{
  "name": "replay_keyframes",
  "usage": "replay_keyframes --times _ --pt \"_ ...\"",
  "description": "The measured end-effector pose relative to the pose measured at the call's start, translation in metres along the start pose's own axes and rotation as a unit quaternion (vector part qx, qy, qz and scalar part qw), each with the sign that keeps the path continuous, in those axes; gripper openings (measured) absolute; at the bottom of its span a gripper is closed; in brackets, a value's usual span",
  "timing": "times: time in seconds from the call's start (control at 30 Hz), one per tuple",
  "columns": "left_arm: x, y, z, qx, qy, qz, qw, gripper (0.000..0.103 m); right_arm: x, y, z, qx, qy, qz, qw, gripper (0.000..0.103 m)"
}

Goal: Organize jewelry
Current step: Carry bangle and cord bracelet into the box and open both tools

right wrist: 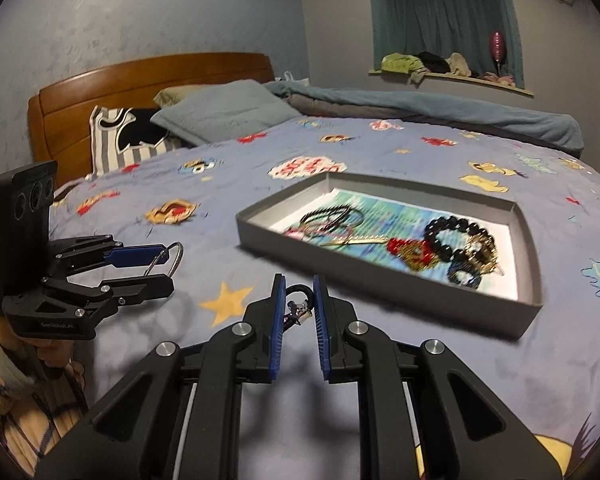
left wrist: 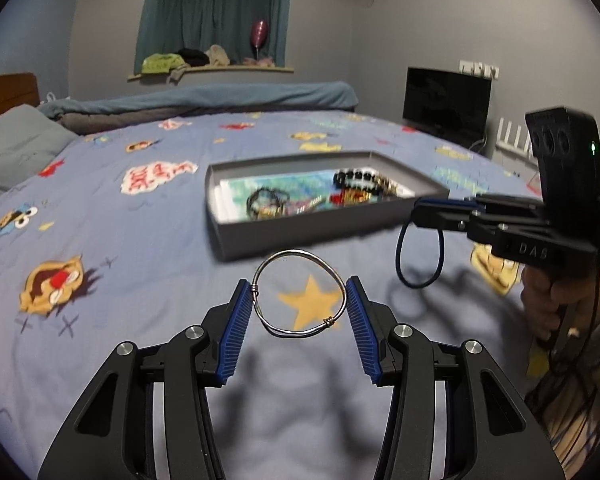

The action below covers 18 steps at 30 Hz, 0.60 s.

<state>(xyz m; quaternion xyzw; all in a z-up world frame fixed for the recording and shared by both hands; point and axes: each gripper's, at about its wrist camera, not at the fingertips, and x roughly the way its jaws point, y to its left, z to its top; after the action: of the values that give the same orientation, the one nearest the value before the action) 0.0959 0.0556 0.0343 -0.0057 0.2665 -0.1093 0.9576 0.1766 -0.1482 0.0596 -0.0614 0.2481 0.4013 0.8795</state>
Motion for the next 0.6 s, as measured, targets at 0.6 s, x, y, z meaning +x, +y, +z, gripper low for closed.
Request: replay_keyframes --times 0.6 --pt "0.046 0.004 0.055 -0.023 -0.034 -0.006 0.9991 0.050 -0.003 -0.043 0.033 0.030 -0.044 -0.030 0.998 0.014"
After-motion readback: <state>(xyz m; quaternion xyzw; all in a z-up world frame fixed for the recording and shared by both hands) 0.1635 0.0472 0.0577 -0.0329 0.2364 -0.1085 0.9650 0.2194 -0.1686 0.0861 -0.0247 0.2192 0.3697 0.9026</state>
